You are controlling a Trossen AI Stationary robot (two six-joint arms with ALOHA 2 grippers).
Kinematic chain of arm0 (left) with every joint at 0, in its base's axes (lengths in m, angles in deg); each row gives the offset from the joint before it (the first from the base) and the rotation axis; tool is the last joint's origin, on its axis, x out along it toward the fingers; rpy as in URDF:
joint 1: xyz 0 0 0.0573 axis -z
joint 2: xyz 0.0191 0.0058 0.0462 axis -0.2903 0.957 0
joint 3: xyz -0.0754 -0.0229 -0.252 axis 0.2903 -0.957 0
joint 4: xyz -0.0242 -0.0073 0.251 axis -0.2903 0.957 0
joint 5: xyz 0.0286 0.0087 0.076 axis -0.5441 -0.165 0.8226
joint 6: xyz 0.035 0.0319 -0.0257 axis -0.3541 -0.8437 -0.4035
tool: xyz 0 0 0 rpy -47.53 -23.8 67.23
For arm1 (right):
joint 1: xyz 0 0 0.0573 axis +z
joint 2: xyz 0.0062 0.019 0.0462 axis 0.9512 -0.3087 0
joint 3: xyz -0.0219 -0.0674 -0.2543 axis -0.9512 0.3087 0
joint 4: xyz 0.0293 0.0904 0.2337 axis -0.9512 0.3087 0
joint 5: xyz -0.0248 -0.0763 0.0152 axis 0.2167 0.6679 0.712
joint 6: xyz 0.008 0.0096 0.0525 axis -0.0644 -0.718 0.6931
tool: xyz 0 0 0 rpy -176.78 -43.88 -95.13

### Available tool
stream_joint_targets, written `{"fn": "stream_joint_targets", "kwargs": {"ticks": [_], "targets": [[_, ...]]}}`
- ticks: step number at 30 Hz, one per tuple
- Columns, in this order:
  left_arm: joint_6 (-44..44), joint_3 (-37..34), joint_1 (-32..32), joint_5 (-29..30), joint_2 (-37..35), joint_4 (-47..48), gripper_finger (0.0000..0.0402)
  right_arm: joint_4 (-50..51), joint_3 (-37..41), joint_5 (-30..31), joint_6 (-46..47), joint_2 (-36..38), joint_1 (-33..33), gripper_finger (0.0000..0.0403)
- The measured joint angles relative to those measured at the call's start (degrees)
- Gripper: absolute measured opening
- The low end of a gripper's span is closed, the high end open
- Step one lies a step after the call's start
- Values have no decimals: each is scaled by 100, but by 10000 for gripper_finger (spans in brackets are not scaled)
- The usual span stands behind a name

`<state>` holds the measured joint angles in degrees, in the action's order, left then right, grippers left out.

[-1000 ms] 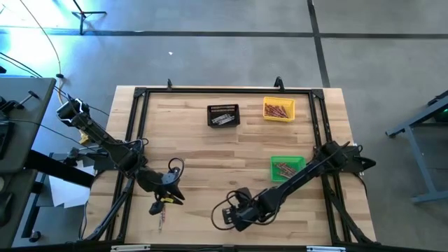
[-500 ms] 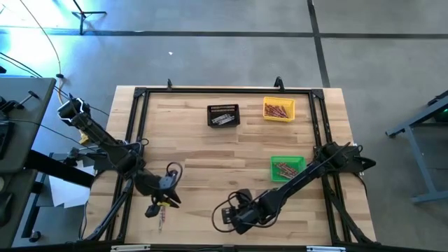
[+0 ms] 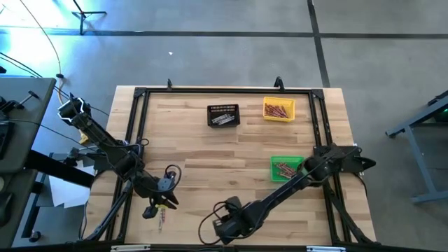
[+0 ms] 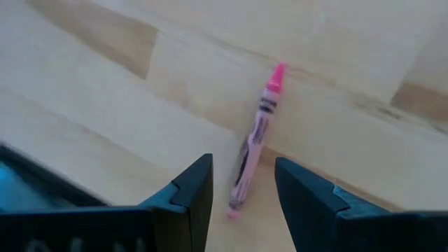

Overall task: Sort crayons
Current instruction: Put the pink crayon into the green basket

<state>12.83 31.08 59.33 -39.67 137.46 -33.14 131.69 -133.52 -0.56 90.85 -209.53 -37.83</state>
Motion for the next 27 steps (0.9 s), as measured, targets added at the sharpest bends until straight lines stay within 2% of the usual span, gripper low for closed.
{"fn": "stream_joint_targets", "kwargs": {"ticks": [5,14,17,23,27], "targets": [[0,0,0,2,0,29,72,235,-590,-143,-181,-504,-53,142],[96,0,0,0,-2,59,72,704,-691,-220,-138,-597,-46,137],[96,0,0,1,-2,61,72,890,-685,-267,-147,-597,-46,112],[90,0,0,1,-2,103,72,1334,-683,-271,-252,-602,-46,15],[85,0,0,2,-2,103,72,1923,-680,-318,-295,-602,-46,25]]}}
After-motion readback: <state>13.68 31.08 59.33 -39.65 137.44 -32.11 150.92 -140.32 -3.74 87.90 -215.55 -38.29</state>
